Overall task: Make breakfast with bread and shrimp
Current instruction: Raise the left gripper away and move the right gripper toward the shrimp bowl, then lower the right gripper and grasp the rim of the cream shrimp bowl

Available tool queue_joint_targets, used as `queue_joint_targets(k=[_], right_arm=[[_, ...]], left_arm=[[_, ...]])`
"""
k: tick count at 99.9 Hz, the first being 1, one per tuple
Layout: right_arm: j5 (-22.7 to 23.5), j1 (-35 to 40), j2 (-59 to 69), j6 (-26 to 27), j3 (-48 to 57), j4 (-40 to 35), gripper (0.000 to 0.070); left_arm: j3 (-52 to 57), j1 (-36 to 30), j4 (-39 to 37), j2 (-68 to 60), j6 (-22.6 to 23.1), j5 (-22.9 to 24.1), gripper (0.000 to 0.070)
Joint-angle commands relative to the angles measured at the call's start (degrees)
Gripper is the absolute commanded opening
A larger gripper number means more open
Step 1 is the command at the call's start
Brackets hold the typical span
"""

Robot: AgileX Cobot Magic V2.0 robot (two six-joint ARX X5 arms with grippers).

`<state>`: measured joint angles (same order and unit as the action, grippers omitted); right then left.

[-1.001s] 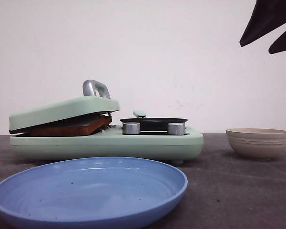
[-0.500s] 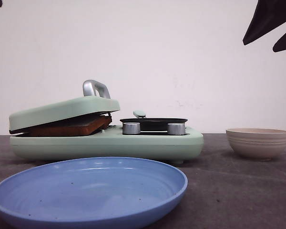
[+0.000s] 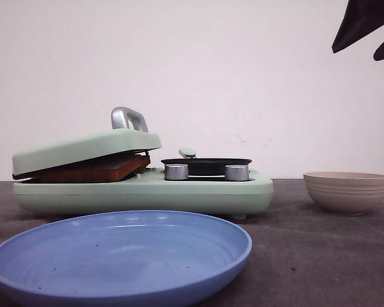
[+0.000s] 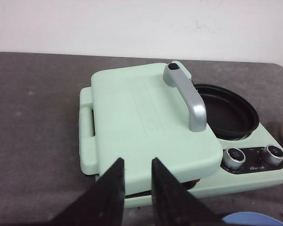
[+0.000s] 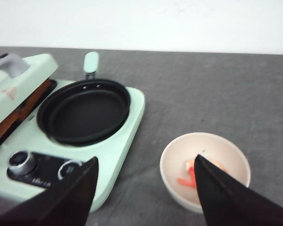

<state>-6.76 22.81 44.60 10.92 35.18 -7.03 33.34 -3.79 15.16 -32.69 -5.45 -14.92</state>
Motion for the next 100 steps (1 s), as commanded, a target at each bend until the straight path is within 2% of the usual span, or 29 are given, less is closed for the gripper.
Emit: queue_joint_targets(k=[1,19,37,48,89,100], right_arm=[[-1.22,-0.13,0.79,-1.07,2.12,0.59,0.0398],[-1.99,-4.13,4.68,-1.68,8.31,-5.79,0.0399],[1.33,-8.81,11.34,-3.87,14.53,-11.56,0.0399],[1.49,-11.45,15.47,-3.91,17.99,-14.25,0.0399],[8.46,-21.33,35.26,-4.33,33.33,-24.57,0.0400],[9.03,-22.77,40.61,-4.33,36.26,-26.03,0.0403]], left_arm=[[0.09,-0.09,0.35,0.37,0.48,0.13,0.0010],[0.00,-0.09,2.54,1.36,1.99,0.15,0.0010],[-0.70,-0.09,3.72,2.16,2.75,0.15,0.0010],[-1.53,-0.09,3.69,2.97,2.80,0.11,0.0010],[-4.59,-0.09,4.44,5.51,2.89,0.13,0.0010],[-4.59,-0.09,3.21,5.55,2.86,0.11,0.0010]])
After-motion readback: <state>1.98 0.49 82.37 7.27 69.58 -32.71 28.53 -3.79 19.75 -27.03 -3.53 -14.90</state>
